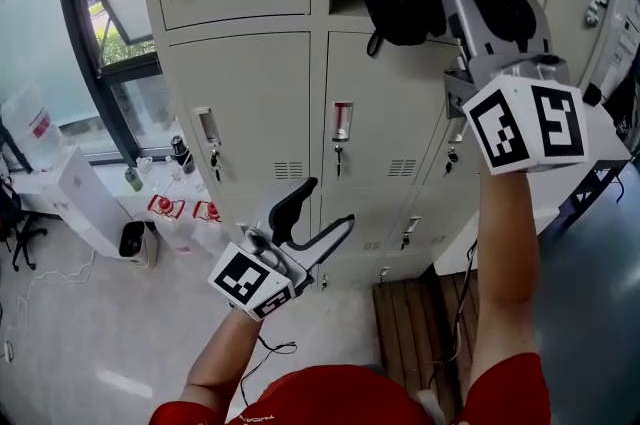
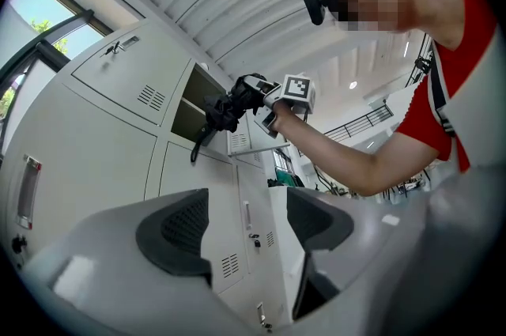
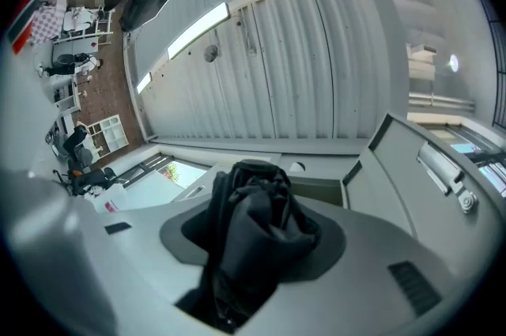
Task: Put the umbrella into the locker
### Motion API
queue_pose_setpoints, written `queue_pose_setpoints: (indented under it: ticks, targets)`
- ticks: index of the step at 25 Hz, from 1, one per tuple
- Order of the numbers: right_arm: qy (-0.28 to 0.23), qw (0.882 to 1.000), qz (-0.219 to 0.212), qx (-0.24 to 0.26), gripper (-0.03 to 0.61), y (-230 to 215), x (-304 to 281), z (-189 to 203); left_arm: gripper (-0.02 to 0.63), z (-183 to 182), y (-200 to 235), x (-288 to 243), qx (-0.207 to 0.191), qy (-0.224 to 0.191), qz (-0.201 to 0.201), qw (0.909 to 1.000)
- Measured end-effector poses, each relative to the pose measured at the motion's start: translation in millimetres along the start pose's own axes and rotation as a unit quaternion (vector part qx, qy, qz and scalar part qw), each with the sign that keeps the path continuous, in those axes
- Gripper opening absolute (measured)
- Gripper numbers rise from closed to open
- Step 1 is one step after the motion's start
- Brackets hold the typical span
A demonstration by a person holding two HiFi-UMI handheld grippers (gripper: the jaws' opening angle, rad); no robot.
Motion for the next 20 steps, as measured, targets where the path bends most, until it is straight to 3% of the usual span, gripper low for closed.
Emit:
queue_pose_setpoints:
  ticks: [8,16,20]
  targets:
    - [-0.015,0.999,0.039,0.002,0.187,-27.2,-38.8,43.3,0.302,-2.6,23.4,-5.3,-0.015,0.000,-0.020,0.9997]
    - [0.013,0.997,0.067,-0.031,0.187,-45.7,-60.6,109.1,0.302,8.0,46.1,-7.4,-0.018,0.011,-0.039,0.9990]
    - [0.051,0.997,0.048,-0.031,0.189,-45.0,-74.8,128.2,0.302,18.0,52.4,-11.1,-0.015,0.021,-0.043,0.9987]
Point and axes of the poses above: the fingertips, and each gripper's own axes: x backward along the fingers, y to its left, z out of its underside, the point moved 1 cm from there along x, backward along the fingers, and after that the axes turned 9 degrees about -z, right-handed, at the moved point
